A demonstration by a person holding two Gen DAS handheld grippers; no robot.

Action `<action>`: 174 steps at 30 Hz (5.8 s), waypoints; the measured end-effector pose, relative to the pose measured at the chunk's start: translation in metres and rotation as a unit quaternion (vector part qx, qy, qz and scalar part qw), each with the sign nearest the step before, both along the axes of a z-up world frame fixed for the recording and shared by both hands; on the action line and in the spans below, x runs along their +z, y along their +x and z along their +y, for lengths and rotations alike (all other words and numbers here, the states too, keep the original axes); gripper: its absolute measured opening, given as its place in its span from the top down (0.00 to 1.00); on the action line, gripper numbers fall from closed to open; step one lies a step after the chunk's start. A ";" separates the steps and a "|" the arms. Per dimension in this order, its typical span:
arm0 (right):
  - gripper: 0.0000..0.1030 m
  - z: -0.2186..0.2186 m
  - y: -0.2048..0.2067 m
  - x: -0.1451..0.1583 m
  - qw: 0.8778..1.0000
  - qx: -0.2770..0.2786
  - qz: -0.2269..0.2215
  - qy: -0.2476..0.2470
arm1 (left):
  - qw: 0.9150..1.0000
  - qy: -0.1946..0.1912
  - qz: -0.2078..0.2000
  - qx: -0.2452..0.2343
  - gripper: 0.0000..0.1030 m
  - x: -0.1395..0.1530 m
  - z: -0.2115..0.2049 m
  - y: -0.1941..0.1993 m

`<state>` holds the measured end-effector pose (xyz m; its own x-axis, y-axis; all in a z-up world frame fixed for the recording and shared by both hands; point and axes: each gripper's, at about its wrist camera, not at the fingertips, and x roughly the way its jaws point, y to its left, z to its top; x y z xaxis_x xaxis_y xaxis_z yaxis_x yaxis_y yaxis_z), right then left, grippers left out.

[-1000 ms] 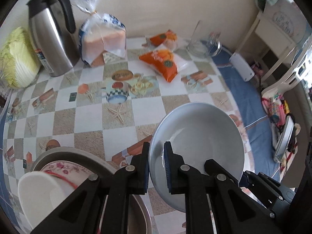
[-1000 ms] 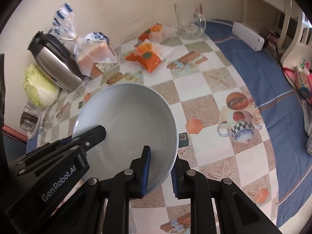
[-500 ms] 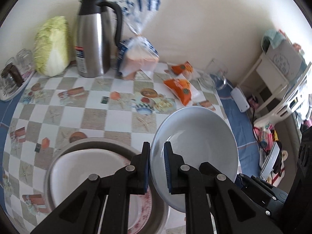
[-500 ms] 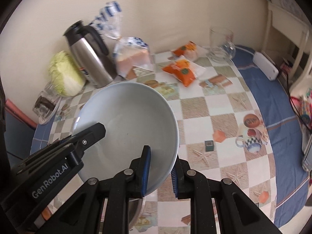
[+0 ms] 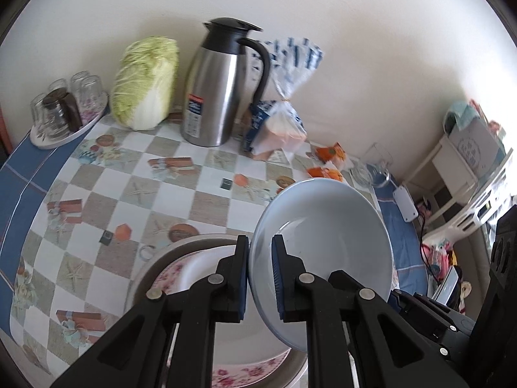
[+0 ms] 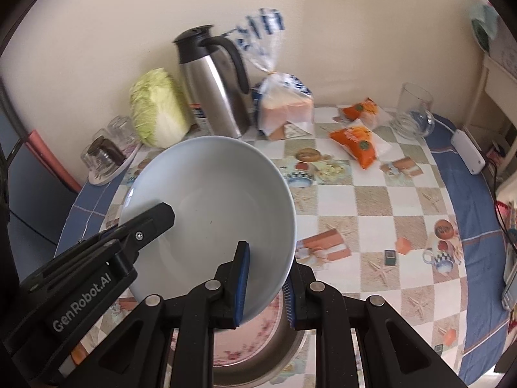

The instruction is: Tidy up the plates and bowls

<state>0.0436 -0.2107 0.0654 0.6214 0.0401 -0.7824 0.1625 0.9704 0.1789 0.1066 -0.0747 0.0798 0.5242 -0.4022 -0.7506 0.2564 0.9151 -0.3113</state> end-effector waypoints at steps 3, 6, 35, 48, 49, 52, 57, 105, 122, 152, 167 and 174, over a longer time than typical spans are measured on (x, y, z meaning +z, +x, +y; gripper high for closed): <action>0.79 0.015 0.001 0.002 1.000 0.012 -0.002 -0.008 | 1.000 -0.007 -0.002 0.012 0.86 0.000 0.015 -0.002; 0.79 0.029 0.003 0.004 1.000 0.025 -0.002 -0.014 | 1.000 -0.011 -0.004 0.025 0.86 0.000 0.032 -0.005; 0.78 0.059 0.009 -0.015 0.997 0.053 0.033 -0.042 | 0.998 -0.039 0.029 0.033 0.86 -0.025 0.062 -0.009; 0.78 0.049 0.014 -0.030 0.996 0.044 0.060 -0.045 | 0.999 -0.021 0.037 0.021 0.86 -0.036 0.049 -0.006; 0.78 0.048 0.014 -0.030 0.996 0.043 0.061 -0.043 | 0.999 -0.020 0.037 0.021 0.86 -0.036 0.049 -0.006; 0.78 0.048 0.016 -0.032 0.996 0.044 0.064 -0.040 | 0.999 -0.014 0.034 0.021 0.86 -0.036 0.048 -0.007; 0.78 0.049 0.016 -0.033 0.996 0.047 0.067 -0.043 | 0.999 -0.015 0.035 0.023 0.86 -0.038 0.049 -0.007; 0.77 -0.008 0.013 -0.031 0.996 0.003 0.032 0.087 | 0.998 -0.022 0.033 0.042 0.87 -0.039 0.057 -0.005; 0.76 0.000 0.015 -0.036 0.995 0.017 0.051 0.087 | 0.999 -0.027 0.026 0.014 0.87 -0.033 0.048 -0.010; 0.73 0.002 0.005 -0.022 0.997 0.012 0.043 0.062 | 0.999 -0.014 0.019 0.038 0.41 -0.025 0.059 -0.012; 0.11 0.013 0.003 -0.018 0.999 0.021 0.037 0.011 | 0.992 0.057 -0.019 0.107 0.08 -0.020 0.082 -0.015; 0.00 0.017 0.000 -0.018 0.999 0.017 0.033 -0.019 | 0.991 0.070 -0.027 0.113 0.08 -0.023 0.090 -0.021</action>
